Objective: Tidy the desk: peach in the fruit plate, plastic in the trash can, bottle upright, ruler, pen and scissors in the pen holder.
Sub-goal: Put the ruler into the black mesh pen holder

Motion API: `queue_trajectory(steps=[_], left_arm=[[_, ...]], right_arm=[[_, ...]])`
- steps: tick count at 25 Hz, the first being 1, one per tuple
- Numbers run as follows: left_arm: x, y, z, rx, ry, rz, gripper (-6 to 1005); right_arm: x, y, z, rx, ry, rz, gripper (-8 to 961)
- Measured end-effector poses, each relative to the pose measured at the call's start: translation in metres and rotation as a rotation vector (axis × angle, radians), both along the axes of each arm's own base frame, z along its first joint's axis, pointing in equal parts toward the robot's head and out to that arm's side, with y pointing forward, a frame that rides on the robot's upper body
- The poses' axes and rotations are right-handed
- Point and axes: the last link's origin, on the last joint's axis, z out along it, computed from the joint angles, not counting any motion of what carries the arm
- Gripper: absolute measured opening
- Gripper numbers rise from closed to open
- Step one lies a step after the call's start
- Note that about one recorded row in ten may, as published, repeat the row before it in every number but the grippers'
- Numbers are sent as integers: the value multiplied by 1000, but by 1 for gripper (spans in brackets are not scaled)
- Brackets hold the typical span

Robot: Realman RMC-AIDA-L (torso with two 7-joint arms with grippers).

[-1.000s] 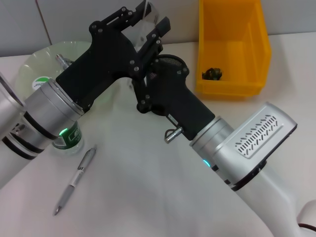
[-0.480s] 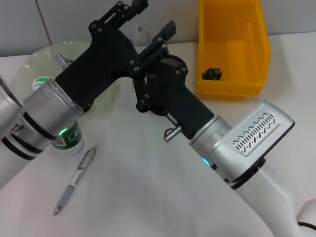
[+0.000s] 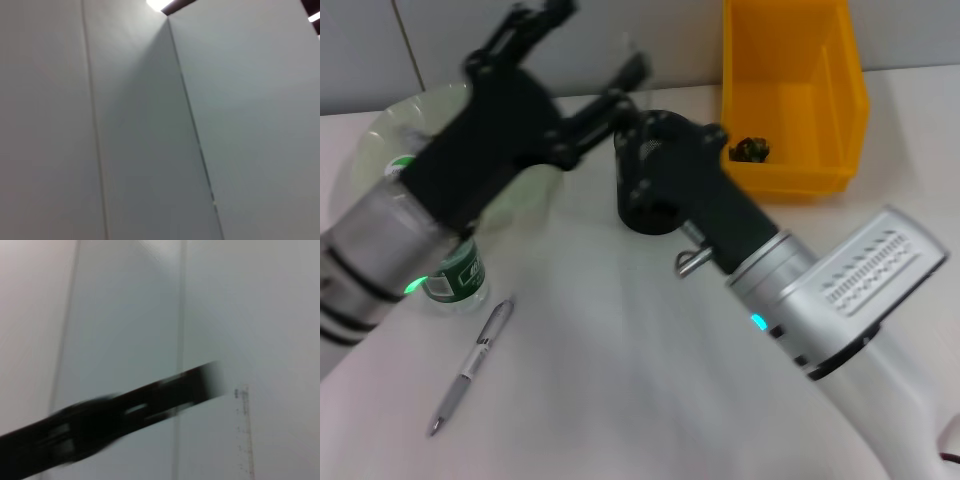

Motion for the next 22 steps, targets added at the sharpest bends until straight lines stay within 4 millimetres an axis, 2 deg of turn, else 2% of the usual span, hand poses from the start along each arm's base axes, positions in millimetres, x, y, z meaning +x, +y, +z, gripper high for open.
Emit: queue_trajectory(steps=[3,5,6,7,8,10,11,12,13,14,15,16,18,22], left_arm=[[-10,-5,4,12,-10,20,832],[-33,-19,11,25,-20,79,832],[-35,-20,11,25,-20,83,832],[-43,-25,12,23,-18,108,832],[-54,-32,11,20,-13,142,832],[-61,-37,11,17,-11,161,832],[-72,-46,11,5,-4,178,832],[-72,-46,11,5,-4,178,832],[-81,-58,10,-21,6,172,832],[-81,-58,10,-21,6,172,832],[-87,-67,9,-60,23,157,832],[-87,-67,9,-60,23,157,831],[-98,-80,9,-113,37,145,831],[-105,-87,9,-127,37,157,831]], right_arm=[[5,4,11,15,48,-1,22],[15,18,25,-13,127,-5,24],[18,24,29,-25,137,-4,26],[18,24,29,-25,137,-4,27],[21,35,34,-39,139,-2,28],[21,43,34,-53,116,-5,31],[21,47,34,-59,101,-10,32],[21,47,34,-59,101,-10,33],[21,54,32,-69,75,-26,35],[21,54,32,-69,75,-26,36],[22,60,31,-77,48,-41,37],[22,60,31,-77,48,-41,38],[23,66,30,-85,25,-61,41],[26,69,29,-90,6,-80,46]])
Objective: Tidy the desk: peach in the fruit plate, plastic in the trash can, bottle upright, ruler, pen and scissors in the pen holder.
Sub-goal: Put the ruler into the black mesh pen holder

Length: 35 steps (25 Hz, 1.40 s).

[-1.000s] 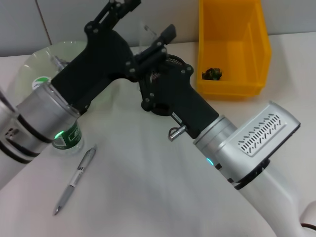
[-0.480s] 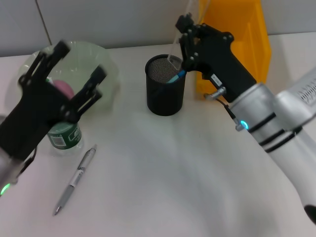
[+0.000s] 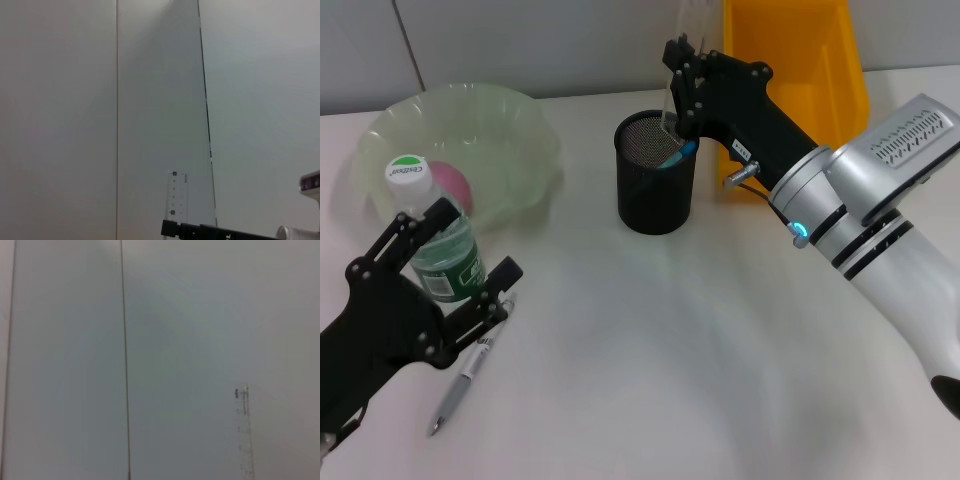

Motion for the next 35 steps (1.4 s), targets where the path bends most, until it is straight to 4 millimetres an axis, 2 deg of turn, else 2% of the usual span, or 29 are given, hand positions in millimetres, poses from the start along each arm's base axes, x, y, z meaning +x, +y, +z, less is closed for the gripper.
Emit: queue_trajectory(steps=[9,24,30,35], left_arm=[[-6,-6,-3,-43,29,-9,831],[-4,-8,-8,-65,49,-36,831],[-3,-8,-8,-63,48,-39,830],[-2,-7,-8,-63,49,-43,830]], right_arm=[[6,6,0,-4,-47,-19,57],[-8,14,-2,-4,-73,24,76],[-10,25,-9,-43,-126,-17,84],[-11,26,-10,-48,-135,-16,90]])
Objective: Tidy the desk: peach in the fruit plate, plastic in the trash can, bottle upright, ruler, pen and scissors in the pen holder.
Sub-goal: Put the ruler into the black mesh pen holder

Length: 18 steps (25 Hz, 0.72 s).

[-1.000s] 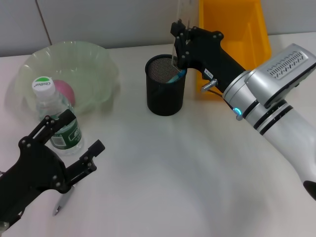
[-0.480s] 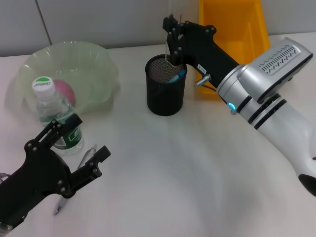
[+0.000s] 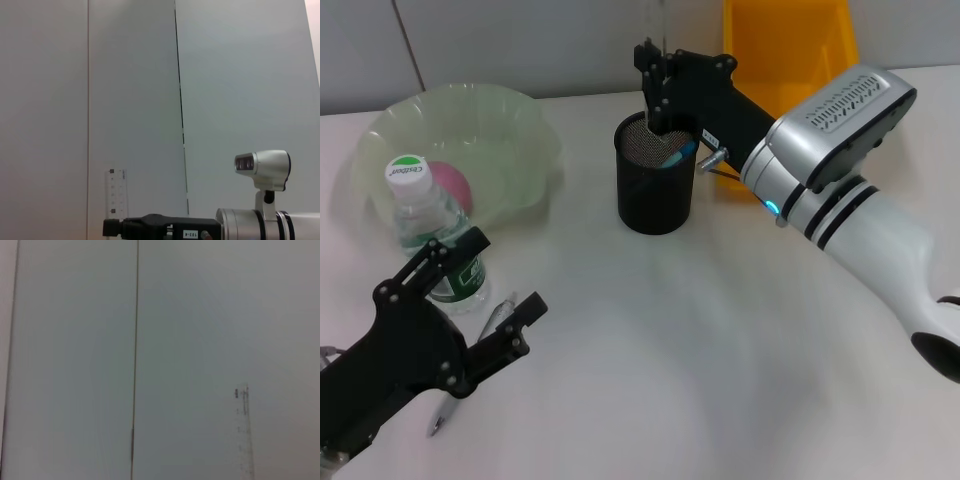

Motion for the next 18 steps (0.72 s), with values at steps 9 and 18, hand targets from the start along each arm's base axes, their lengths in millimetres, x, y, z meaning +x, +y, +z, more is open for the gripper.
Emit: queue_trajectory(steps=[9,18], left_arm=[[1,1,0,1,1,-4,830],[0,2,1,-3,-1,-3,830]], right_arm=[[4,2,-2,-11,-21,-30,102],[6,0,-2,-18,-5,-39,264]])
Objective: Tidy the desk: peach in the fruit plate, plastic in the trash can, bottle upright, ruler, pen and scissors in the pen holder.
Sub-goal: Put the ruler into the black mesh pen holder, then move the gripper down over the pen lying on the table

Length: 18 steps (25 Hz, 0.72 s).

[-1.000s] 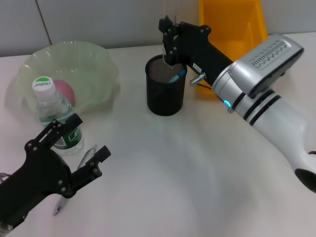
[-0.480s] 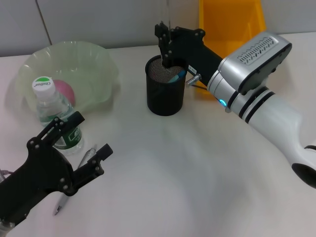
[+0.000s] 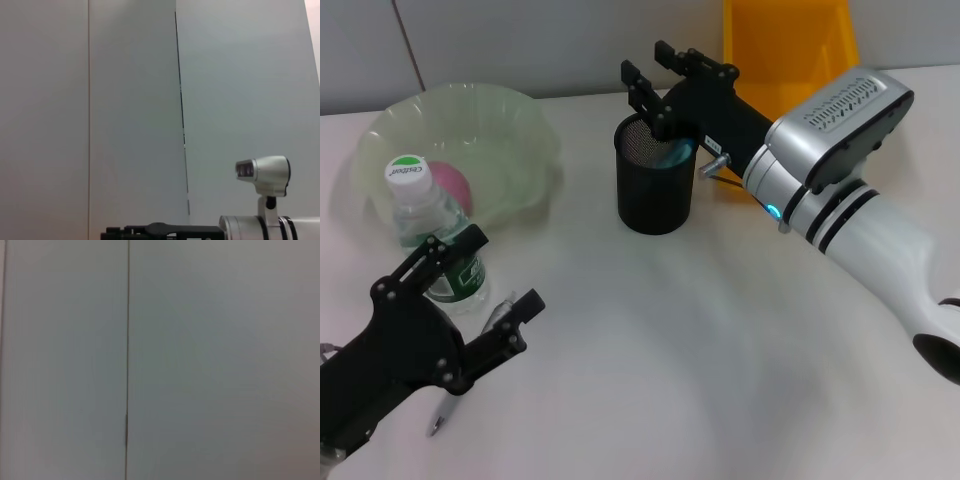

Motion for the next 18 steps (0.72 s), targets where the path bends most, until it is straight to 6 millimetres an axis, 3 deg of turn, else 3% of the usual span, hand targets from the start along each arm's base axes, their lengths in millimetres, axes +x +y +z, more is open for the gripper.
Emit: queue_trajectory(steps=[6,13,18], left_arm=[[-9,6,9,-30,-23,69,830],[-20,12,20,-39,-33,149,829],[-21,12,23,-3,-38,161,829]], right_arm=[[1,-11,7,26,51,44,522],[4,-38,17,16,76,204,724],[11,-59,17,-163,81,307,808]])
